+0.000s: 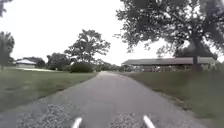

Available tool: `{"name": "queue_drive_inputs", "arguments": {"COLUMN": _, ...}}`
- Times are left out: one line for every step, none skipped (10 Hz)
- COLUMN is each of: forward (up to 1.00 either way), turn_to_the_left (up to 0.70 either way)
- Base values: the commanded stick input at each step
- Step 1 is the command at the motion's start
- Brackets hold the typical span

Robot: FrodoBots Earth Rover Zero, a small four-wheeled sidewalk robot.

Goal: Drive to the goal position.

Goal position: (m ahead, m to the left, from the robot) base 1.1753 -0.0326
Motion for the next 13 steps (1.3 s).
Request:
{"name": "queue_drive_inputs", "arguments": {"forward": 0.7, "turn_to_the_left": 0.0}}
{"name": "queue_drive_inputs", "arguments": {"forward": 0.7, "turn_to_the_left": 0.0}}
{"name": "queue_drive_inputs", "arguments": {"forward": 0.7, "turn_to_the_left": 0.0}}
{"name": "queue_drive_inputs", "arguments": {"forward": 0.7, "turn_to_the_left": 0.0}}
{"name": "queue_drive_inputs", "arguments": {"forward": 0.7, "turn_to_the_left": 0.0}}
{"name": "queue_drive_inputs", "arguments": {"forward": 0.7, "turn_to_the_left": 0.0}}
{"name": "queue_drive_inputs", "arguments": {"forward": 0.7, "turn_to_the_left": 0.0}}
{"name": "queue_drive_inputs", "arguments": {"forward": 0.7, "turn_to_the_left": 0.0}}
{"name": "queue_drive_inputs", "arguments": {"forward": 0.7, "turn_to_the_left": 0.0}}
{"name": "queue_drive_inputs", "arguments": {"forward": 0.7, "turn_to_the_left": 0.0}}
{"name": "queue_drive_inputs", "arguments": {"forward": 0.7, "turn_to_the_left": 0.0}}
{"name": "queue_drive_inputs", "arguments": {"forward": 0.7, "turn_to_the_left": 0.0}}
{"name": "queue_drive_inputs", "arguments": {"forward": 0.7, "turn_to_the_left": 0.0}}
